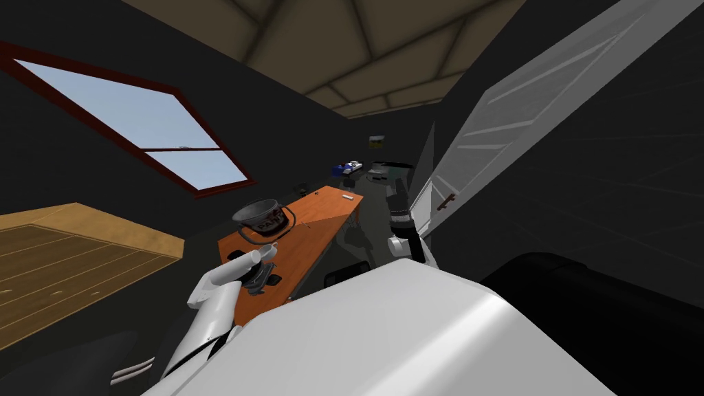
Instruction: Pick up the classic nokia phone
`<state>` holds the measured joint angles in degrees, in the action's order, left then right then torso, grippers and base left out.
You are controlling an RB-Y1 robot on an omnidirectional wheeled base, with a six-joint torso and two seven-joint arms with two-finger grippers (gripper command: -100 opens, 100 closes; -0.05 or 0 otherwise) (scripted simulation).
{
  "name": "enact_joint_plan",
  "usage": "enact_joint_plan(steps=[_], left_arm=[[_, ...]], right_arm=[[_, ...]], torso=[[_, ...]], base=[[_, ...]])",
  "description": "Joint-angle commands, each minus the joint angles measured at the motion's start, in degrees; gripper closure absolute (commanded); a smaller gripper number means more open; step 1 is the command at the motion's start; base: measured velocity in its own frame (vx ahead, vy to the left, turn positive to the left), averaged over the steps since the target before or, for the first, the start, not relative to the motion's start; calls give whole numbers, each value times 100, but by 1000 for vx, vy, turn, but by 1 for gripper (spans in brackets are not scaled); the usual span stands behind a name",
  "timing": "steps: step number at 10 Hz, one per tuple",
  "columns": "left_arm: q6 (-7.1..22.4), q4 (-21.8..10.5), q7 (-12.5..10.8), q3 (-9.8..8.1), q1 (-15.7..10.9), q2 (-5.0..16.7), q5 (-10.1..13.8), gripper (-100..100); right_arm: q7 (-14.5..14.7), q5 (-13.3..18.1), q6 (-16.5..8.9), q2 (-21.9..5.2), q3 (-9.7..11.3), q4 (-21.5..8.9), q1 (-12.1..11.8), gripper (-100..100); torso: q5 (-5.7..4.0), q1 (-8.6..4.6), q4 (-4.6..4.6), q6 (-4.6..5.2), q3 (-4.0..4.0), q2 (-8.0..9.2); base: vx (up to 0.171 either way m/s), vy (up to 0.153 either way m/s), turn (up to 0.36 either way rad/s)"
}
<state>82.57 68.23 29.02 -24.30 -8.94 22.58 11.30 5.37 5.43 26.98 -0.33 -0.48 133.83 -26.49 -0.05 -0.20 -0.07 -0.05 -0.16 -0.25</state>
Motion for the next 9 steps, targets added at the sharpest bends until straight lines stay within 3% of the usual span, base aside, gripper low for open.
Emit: enact_joint_plan(steps=[1, 8, 9], left_arm=[[-113, -167, 286, -140, -39, 22, -18, -100], [-431, -645, 1248, -507, -148, 84, -66, -100], [-537, -804, 1446, -629, -185, 105, -82, -100]], right_arm=[[0, 0, 0, 0, 0, 0, 0, 0], [0, 0, 0, 0, 0, 0, 0, 0], [0, 0, 0, 0, 0, 0, 0, 0]], torso=[[0, 0, 0, 0, 0, 0], [-1, -4, 1, -2, 2, 4], [0, 1, 1, 2, 3, 5]], base=[[80, -75, 172], [70, -71, 129], [85, -74, 177]])
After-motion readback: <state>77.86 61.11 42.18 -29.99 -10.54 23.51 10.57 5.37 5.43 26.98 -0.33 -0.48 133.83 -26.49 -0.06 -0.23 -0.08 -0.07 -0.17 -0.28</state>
